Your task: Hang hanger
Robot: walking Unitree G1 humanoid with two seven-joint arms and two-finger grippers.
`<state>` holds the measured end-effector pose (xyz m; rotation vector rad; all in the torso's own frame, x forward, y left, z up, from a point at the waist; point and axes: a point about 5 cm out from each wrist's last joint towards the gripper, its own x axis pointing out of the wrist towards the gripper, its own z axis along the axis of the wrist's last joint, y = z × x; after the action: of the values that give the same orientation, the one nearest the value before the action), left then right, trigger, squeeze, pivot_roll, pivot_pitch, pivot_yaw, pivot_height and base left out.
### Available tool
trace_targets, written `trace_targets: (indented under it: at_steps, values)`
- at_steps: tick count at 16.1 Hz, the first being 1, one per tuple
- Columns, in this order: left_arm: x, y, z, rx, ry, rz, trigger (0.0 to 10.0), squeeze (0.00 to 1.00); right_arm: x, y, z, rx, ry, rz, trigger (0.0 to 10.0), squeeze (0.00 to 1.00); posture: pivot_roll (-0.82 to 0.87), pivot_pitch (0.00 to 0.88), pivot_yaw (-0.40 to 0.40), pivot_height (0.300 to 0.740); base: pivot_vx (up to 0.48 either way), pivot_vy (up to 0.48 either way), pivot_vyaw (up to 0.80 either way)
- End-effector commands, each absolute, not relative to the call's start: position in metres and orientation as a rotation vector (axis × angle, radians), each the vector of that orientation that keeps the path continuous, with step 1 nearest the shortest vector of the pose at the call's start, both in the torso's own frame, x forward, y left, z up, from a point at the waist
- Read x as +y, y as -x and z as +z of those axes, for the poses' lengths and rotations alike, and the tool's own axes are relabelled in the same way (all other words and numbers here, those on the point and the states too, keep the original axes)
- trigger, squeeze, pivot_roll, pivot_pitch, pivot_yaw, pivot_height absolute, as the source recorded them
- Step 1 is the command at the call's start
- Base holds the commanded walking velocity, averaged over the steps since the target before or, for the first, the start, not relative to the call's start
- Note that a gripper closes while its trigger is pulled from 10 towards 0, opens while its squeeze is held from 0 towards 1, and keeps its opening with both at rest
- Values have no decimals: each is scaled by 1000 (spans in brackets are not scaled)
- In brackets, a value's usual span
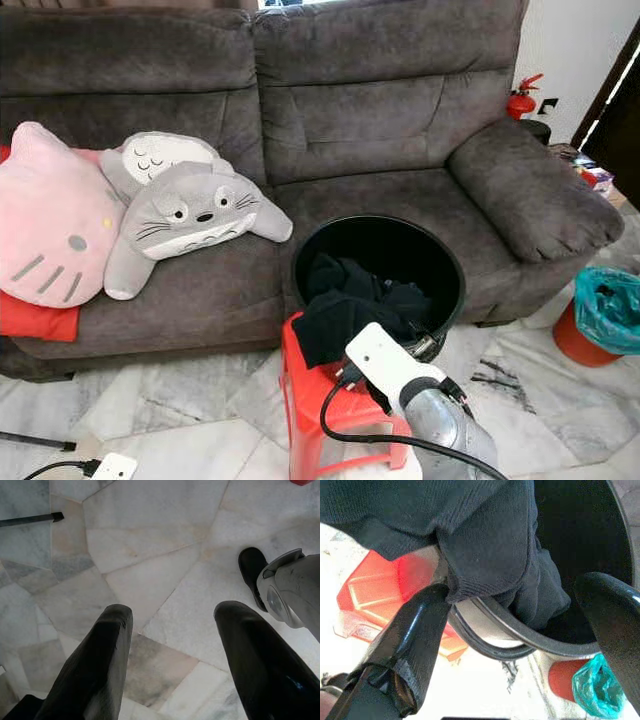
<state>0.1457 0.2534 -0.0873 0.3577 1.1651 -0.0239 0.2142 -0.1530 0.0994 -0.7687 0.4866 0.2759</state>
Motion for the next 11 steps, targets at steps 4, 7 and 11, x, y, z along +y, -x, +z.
trace_targets:
  at_steps: [4, 7, 11]
  values:
    - [254, -143, -88, 1177, -360, -24, 10000, 0, -150, -215, 99, 484, 765, 294, 10000, 0, -252, 0, 20, 740, 0, 0, 0]
    - [254, -143, -88, 1177, -358, -25, 10000, 0, -152, -210, 89, 542, 794, 326, 10000, 0, -252, 0, 20, 740, 0, 0, 0]
    - [254, -143, -88, 1176, -357, -23, 10000, 0, -146, -213, 93, 500, 784, 355, 10000, 0, -252, 0, 19, 740, 0, 0, 0]
